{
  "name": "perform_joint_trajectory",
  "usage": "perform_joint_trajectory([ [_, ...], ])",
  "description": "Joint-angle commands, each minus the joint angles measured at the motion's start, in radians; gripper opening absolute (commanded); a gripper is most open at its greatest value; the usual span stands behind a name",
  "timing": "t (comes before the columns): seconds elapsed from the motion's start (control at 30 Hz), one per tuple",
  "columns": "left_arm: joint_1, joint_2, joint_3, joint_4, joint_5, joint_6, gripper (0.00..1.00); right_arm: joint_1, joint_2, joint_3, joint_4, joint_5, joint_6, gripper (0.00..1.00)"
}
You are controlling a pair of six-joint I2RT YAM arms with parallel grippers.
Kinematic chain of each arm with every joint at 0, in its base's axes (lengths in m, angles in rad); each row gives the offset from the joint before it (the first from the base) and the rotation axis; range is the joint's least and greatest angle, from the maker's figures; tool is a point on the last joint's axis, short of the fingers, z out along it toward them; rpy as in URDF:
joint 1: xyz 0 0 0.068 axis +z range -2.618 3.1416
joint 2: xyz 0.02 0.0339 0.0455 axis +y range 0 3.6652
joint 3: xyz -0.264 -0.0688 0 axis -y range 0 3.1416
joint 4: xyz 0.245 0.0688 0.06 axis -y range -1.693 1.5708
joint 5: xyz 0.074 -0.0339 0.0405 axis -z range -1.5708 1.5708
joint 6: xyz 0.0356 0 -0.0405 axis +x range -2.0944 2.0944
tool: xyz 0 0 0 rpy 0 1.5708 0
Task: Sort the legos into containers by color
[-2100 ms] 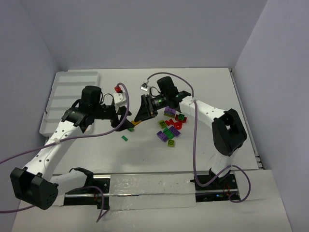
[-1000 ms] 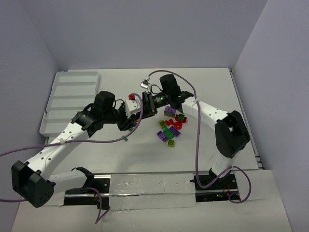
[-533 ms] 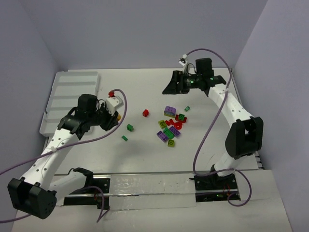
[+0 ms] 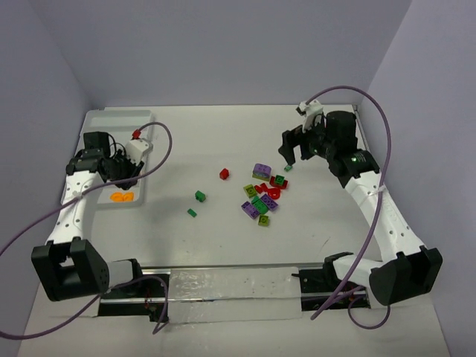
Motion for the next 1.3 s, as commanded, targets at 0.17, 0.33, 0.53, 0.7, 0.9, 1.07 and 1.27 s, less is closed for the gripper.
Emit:
perform_joint_trajectory([
  [0.17,0.195,0.164,0.134,-0.069,-0.033,0.541,0.0,0.003,-0.007,-0.069,0.085,0.107,-0.159,1.0],
  [0.33,0.237,0.263,0.22,-0.124,-0.085,0.582,0.04,0.004,0.017,-0.056,0.051,0.156,-0.222,1.0],
  [0.53,0.254,0.318,0.223,-0.214,-0.183,0.664,0.11,0.003,0.048,-0.057,0.049,0.19,-0.239,1.0],
  [0.7,0.271,0.307,0.168,-0.241,-0.257,0.732,0.18,0.003,0.067,-0.058,0.04,0.187,-0.248,1.0],
  [0.9,0.292,0.35,0.163,-0.22,-0.291,0.707,0.26,0.003,0.088,-0.063,0.039,0.175,-0.239,1.0],
  [1.07,0.301,0.417,0.202,-0.175,-0.328,0.669,0.28,0.003,0.109,-0.051,0.036,0.16,-0.231,1.0],
  [1.27,0.3,0.488,0.272,-0.19,-0.329,0.651,0.37,0.004,0.138,-0.022,0.025,0.154,-0.231,1.0],
])
